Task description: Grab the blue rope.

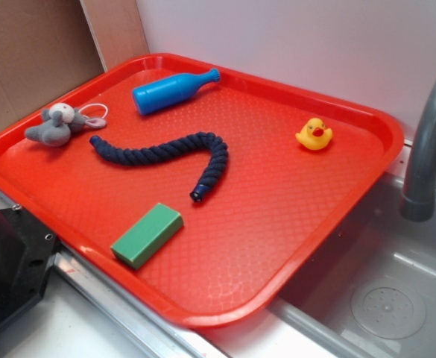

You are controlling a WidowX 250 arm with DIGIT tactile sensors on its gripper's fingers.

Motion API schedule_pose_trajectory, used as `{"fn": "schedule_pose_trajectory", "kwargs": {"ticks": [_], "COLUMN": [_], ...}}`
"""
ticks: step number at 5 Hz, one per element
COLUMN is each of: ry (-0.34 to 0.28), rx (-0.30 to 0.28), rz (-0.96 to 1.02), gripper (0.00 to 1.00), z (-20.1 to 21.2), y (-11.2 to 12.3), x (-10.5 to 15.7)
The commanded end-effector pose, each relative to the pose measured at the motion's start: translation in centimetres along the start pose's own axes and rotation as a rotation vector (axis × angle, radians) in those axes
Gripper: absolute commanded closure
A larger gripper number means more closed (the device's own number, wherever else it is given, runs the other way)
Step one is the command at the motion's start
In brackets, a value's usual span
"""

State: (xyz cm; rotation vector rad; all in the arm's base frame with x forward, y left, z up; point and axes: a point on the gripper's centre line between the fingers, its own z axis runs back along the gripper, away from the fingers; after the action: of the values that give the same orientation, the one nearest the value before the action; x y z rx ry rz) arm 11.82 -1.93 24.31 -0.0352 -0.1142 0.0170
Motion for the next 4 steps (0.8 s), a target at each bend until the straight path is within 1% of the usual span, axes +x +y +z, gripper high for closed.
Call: {"fn": "schedule_pose_trajectory", "kwargs": {"ticks": [1, 2, 3, 4], "ry": [0.000, -0.004, 0.009, 0.022], "rx": [0.000, 0.009, 0.032, 0.086], "rz": [0.000, 0.017, 0.013, -0.196], "gripper": [0.00, 0.00, 0.00, 0.00], "z": [0.0, -0.1, -1.5, -5.5], "y": [0.0, 0.2, 0.7, 0.1], "x": [0.0, 4.0, 8.9, 13.5]}}
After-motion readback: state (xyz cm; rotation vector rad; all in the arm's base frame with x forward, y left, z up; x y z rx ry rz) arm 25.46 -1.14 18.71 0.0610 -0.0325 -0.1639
